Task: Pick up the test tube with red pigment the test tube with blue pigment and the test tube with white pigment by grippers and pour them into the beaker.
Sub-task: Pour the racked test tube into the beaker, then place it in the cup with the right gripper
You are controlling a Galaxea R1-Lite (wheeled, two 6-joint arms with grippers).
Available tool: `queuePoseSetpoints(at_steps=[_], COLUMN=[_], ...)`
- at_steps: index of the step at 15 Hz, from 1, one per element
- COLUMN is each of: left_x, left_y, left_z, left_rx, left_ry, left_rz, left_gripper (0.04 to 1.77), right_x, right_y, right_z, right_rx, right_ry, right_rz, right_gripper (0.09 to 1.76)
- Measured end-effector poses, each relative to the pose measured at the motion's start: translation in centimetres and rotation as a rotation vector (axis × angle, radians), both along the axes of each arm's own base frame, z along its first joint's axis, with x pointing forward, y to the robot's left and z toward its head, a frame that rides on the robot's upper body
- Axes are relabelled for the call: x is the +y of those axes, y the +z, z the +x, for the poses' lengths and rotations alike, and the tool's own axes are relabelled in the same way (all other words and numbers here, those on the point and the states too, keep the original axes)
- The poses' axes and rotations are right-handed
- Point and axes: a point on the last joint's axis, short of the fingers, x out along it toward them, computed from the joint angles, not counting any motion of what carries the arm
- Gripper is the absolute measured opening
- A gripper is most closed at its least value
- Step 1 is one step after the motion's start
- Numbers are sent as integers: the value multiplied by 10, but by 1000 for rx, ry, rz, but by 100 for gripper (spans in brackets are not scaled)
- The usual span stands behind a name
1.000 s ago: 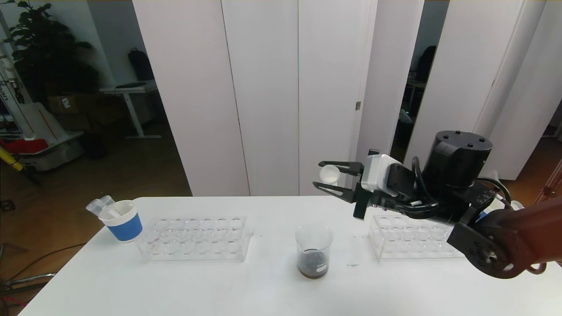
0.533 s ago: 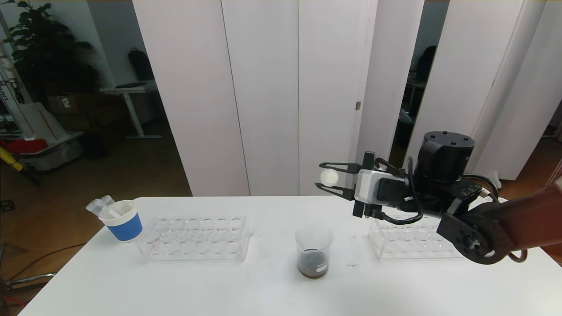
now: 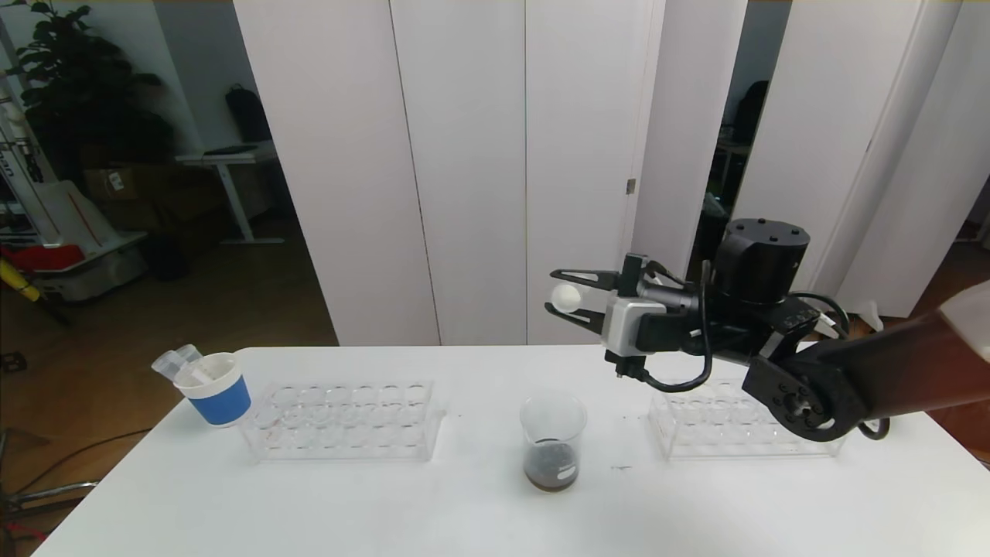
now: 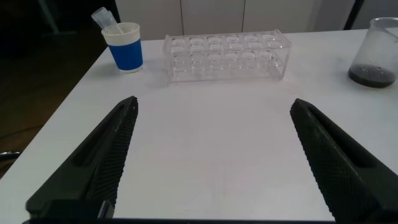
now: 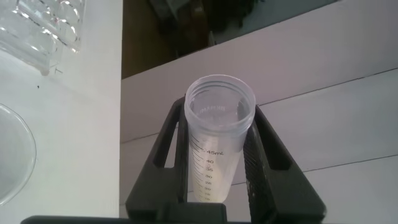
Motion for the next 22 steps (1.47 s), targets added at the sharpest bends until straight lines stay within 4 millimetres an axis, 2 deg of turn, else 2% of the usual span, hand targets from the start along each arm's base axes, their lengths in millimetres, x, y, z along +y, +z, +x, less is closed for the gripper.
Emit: queuePoseSetpoints(at_steps=[3,8,12,22], left_x=[0,0,0,0], left_y=[0,0,0,0], left_z=[0,0,0,0], left_rx=[0,0,0,0], left_ry=[0,0,0,0], left_rz=[0,0,0,0], left_gripper=[175,175,175,175], right_x=[4,0,7,13], right_y=[-7,-14,-22,-14], right_z=[4,12,16,25], right_rx=[-59,-180,-193,-341], right_ry=[3,20,31,28], right_rz=[-17,-71,-85,-115], right_gripper=[59,59,59,59])
